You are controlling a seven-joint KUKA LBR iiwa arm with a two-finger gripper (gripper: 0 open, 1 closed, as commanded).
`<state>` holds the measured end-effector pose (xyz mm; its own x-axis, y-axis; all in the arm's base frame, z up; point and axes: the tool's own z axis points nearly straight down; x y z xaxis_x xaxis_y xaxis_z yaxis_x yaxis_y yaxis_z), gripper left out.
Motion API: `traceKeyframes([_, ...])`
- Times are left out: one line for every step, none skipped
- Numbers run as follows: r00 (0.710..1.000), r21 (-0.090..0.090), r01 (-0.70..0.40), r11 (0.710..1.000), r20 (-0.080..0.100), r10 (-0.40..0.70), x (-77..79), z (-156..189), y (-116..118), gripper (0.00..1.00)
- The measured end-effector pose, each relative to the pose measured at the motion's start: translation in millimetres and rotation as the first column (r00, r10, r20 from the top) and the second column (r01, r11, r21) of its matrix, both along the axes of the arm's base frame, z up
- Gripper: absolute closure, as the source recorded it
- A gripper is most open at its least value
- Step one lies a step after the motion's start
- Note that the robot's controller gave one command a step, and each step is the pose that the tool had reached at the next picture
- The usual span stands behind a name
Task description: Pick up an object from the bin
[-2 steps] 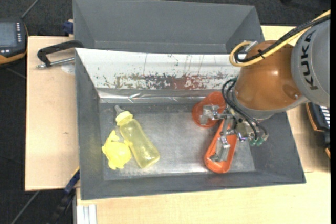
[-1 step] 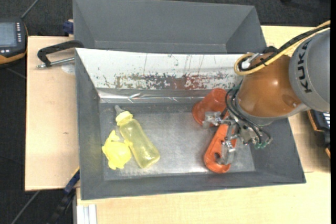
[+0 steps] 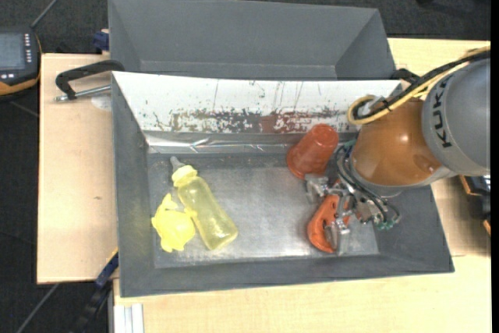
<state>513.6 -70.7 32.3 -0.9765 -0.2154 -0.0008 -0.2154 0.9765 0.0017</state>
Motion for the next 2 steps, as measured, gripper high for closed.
traceKeyframes([1.0, 0.001, -0.012, 1.0, 0.006, 0.012, -4.3, 52.3, 20.1, 1.0])
traceKeyframes([1.0, 0.001, -0.012, 1.0, 0.006, 0.012, -4.4, 52.2, 20.0, 1.0])
